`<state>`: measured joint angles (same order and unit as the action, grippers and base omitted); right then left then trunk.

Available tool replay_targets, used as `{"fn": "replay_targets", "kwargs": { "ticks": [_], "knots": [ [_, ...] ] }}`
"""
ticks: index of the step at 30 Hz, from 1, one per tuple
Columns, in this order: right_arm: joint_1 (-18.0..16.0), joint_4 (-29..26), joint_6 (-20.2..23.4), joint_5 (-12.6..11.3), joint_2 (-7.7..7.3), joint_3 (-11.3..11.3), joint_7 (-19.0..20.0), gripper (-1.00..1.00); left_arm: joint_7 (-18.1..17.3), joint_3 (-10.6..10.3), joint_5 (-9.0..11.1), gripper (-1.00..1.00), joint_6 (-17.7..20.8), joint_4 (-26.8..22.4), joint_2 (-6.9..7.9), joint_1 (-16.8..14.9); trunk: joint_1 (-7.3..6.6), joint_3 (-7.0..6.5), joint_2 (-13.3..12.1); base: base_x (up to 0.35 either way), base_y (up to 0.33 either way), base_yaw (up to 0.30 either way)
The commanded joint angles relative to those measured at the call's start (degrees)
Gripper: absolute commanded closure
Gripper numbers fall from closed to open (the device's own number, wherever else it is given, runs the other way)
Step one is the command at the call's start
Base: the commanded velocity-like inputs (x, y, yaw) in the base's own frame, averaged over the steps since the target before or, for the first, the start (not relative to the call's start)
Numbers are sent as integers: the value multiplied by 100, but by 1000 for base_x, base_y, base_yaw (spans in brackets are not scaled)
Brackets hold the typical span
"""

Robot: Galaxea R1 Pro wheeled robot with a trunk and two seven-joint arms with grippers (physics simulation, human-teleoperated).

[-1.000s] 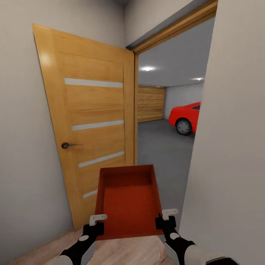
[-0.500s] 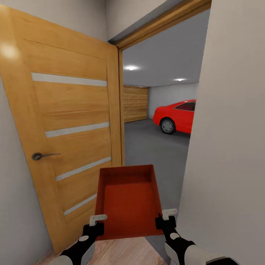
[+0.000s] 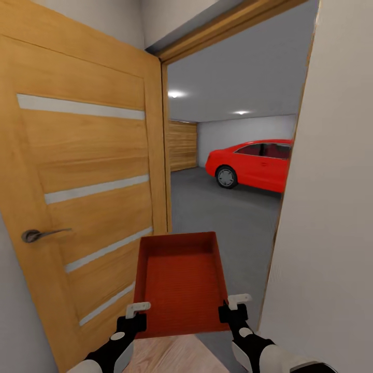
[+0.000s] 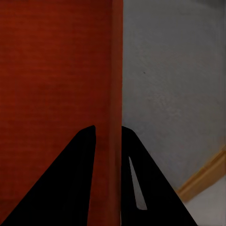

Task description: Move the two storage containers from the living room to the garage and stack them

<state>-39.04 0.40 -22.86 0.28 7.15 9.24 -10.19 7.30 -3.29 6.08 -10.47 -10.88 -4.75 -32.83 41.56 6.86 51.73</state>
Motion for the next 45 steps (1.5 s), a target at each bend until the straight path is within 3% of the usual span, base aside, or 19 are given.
{"fn": "replay_targets", "kwargs": {
  "ticks": [1, 45],
  "knots": [
    [-7, 22, 9, 42, 5, -200, -26, 100, 43, -122, -2, 100, -61, -19, 35, -4, 3, 9, 7, 223, 260, -136],
    [-7, 22, 9, 42, 6, -203, -19, 100, 43, -119, 0, 100, -70, -28, 35, -4, 3, 9, 7, 225, 236, -272]
  ]
}}
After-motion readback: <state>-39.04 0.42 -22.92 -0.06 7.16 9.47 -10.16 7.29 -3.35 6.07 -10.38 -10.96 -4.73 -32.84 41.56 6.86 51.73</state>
